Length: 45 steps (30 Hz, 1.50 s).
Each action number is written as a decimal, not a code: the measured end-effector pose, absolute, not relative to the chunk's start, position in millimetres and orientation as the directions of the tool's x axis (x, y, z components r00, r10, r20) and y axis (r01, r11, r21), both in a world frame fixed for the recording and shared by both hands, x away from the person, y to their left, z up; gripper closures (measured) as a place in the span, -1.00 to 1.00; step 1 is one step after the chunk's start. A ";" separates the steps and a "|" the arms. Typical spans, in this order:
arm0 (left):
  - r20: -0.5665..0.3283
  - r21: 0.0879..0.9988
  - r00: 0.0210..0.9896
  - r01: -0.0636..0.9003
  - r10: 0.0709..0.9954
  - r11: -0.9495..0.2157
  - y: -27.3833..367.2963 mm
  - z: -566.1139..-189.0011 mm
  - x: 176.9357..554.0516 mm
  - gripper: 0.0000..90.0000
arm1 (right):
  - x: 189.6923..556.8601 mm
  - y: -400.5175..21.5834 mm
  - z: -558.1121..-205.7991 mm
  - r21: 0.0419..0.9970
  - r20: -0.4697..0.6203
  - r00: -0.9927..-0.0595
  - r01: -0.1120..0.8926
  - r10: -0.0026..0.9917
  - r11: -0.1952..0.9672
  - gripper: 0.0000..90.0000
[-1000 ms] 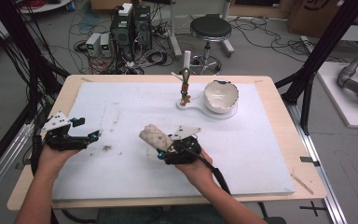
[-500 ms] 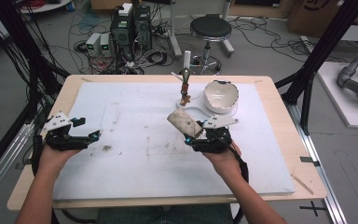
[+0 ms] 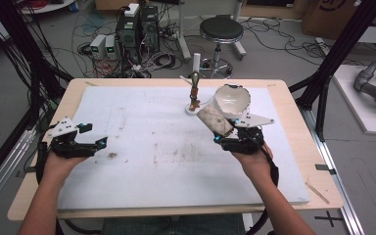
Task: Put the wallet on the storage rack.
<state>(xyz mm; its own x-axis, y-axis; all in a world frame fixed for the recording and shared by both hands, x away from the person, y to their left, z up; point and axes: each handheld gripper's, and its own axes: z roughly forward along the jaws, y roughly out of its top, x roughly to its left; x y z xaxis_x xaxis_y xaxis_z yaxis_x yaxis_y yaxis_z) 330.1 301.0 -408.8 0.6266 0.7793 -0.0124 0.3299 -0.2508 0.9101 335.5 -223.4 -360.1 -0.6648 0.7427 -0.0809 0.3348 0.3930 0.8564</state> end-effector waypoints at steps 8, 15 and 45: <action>-0.009 0.908 0.630 0.330 0.777 -0.257 299.8 -409.2 330.6 -0.60 | 352.3 -245.8 -353.0 0.838 -0.108 -0.606 0.371 0.788 0.400 -0.24; -0.005 0.905 0.633 0.332 0.774 -0.266 299.0 -409.8 331.1 -0.59 | 374.5 -255.0 -348.8 0.810 -0.139 -0.566 0.408 0.813 0.422 -0.24; -0.003 0.906 0.639 0.328 0.769 -0.269 295.8 -409.7 331.6 -0.59 | 450.0 -249.1 -366.9 0.674 -0.221 -0.479 0.555 0.850 0.488 -0.25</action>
<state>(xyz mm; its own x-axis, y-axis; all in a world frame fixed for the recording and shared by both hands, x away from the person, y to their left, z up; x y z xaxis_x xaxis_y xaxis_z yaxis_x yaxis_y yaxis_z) 331.6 295.8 -409.7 0.6390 0.7692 -0.0033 0.3281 -0.2686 0.9057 450.0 -249.1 -366.9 -0.4787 0.8496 -0.2214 0.5548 0.4882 0.6737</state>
